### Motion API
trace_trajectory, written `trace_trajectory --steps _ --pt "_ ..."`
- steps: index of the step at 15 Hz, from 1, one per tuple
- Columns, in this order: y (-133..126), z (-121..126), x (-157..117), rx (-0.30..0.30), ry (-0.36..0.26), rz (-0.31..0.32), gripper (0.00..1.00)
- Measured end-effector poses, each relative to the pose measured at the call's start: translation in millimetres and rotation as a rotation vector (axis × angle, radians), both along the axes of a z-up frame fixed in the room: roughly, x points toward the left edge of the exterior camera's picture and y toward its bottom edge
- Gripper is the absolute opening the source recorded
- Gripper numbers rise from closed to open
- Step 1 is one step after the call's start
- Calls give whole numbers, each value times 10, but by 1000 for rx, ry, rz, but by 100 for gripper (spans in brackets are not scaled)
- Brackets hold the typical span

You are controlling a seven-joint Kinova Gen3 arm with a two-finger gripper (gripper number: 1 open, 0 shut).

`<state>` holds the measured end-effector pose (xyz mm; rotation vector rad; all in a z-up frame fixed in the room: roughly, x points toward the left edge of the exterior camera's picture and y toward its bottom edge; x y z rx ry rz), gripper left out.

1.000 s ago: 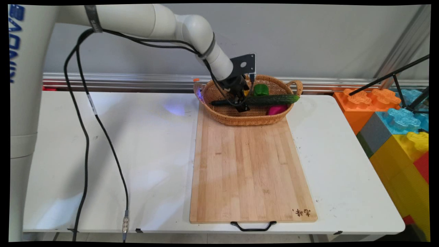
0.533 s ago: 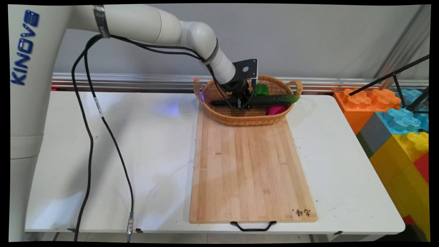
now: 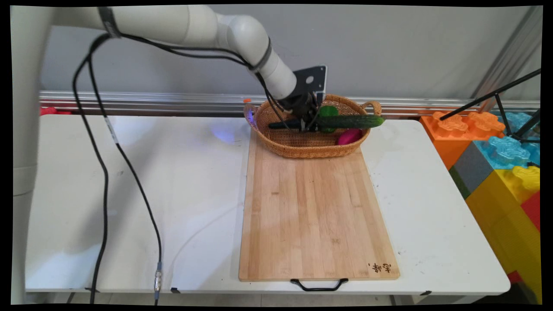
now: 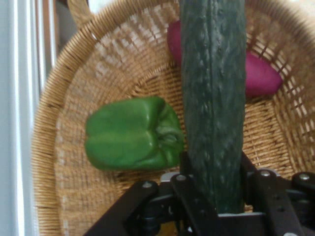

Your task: Place the picked object on the cutting board

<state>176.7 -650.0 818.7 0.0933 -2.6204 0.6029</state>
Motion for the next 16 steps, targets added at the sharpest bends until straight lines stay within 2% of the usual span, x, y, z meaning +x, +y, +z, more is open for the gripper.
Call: trace_trajectory --steps 5,8,11,13,16 --pt "262 623 38 -38 10 -73 0" --pt "490 876 26 6 33 -74 0" --pt "809 987 -10 110 56 -42 0" --pt "995 972 -43 166 65 -12 0" --pt "1173 848 -88 207 60 19 0"
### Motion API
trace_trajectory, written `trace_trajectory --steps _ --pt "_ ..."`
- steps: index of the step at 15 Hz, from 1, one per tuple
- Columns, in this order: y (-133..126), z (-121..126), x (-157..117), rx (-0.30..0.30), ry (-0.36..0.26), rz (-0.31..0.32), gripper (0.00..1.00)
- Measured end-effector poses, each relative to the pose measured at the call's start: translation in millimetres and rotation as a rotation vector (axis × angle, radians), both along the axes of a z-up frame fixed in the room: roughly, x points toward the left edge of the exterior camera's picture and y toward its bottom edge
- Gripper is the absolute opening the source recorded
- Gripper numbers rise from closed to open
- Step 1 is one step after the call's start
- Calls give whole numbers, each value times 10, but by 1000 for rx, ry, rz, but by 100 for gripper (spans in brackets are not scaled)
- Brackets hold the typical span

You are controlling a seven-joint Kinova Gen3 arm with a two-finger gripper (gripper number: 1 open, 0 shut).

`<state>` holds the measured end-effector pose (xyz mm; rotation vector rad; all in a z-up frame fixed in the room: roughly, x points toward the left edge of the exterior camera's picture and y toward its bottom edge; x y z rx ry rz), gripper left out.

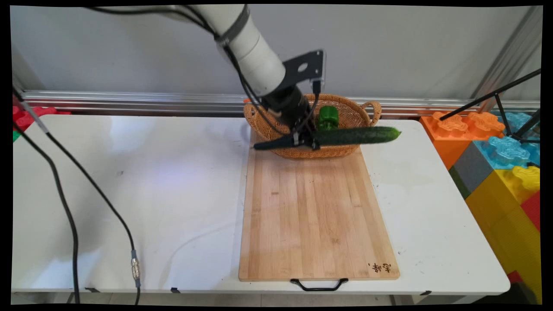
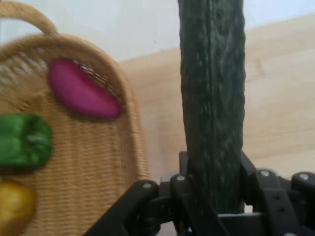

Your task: Place the picked object on the cutting board

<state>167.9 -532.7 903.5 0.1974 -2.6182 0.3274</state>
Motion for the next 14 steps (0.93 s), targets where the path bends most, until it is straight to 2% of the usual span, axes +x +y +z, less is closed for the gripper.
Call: trace_trajectory --steps 5,8,14 --pt "238 -393 -84 48 -22 36 0" --pt "294 -616 -136 55 -32 46 0" --pt "337 -906 -195 54 -41 67 0"
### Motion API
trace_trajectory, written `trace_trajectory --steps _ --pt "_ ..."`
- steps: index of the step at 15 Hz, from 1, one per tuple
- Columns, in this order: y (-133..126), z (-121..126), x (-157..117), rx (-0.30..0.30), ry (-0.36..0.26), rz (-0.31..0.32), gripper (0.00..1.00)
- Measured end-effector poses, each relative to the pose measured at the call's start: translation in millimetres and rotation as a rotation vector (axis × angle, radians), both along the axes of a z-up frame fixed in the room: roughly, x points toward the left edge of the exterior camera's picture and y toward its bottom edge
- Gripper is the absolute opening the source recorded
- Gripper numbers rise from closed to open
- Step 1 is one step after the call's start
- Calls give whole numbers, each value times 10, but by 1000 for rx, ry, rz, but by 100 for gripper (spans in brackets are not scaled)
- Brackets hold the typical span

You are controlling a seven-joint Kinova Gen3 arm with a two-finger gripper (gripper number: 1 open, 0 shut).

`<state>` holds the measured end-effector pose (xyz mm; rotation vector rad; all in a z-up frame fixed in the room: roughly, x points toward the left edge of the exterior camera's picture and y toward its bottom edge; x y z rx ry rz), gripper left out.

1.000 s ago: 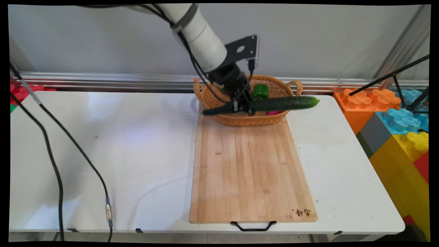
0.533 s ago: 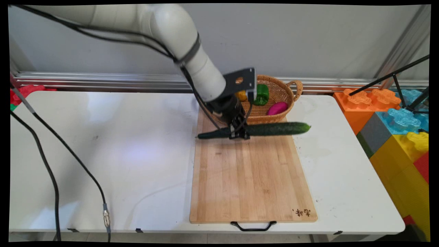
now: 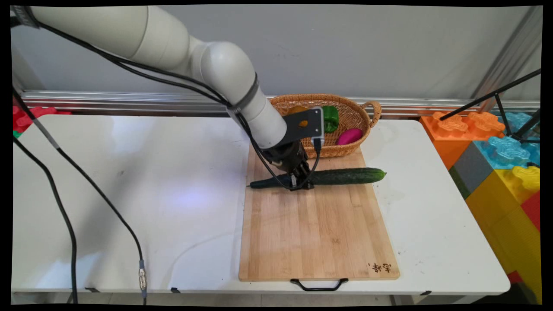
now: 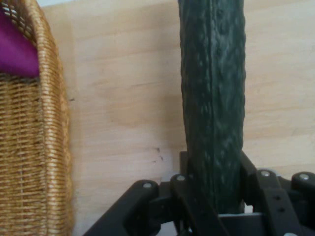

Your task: Place the picked object on the cutting board

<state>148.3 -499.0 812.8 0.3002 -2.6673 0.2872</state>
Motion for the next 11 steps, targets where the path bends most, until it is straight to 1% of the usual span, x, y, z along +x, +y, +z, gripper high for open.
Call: trace_trajectory --steps 5,6,11 --pt "6 -168 -8 -4 -8 21 0" --pt "6 -187 -9 -5 -8 24 100" --pt "18 -283 -12 9 -11 37 100"
